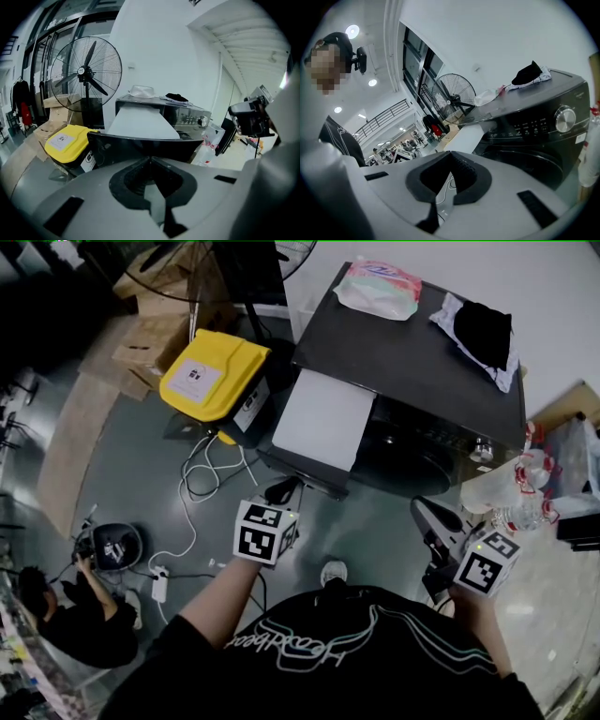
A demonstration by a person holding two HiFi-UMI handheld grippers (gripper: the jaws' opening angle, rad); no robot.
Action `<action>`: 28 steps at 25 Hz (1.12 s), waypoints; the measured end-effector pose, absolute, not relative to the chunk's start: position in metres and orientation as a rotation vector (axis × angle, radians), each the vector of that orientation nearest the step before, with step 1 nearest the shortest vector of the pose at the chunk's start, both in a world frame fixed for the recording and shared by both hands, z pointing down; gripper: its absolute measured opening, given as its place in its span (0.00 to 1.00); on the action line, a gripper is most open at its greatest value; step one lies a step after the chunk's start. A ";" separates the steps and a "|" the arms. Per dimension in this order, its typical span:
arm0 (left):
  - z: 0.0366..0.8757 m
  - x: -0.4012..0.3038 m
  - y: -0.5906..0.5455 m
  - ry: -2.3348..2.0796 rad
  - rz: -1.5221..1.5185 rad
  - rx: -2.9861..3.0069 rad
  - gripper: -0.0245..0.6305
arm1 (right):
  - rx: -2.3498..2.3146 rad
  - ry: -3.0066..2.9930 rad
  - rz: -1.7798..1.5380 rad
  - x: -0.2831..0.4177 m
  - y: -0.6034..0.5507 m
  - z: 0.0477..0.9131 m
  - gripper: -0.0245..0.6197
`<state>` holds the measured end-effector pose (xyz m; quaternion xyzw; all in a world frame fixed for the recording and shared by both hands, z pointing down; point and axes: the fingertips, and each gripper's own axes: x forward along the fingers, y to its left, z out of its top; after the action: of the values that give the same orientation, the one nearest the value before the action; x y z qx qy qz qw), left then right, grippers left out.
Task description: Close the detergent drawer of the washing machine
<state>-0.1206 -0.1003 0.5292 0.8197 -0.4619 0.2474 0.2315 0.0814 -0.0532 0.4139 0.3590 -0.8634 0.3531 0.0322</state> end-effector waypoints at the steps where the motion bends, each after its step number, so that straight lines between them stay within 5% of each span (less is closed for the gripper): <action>1: 0.530 -0.120 -0.101 -1.269 0.681 2.250 0.09 | 1.107 -2.658 1.095 0.082 -0.054 0.415 0.08; 28: 0.529 -0.124 -0.105 -1.255 0.615 2.215 0.07 | 1.148 -2.628 1.231 0.080 -0.066 0.437 0.08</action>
<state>-0.1238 -0.1053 0.5291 0.8171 -0.4628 0.2267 0.2584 0.0803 -0.0660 0.4373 0.3678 -0.8420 0.3945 0.0103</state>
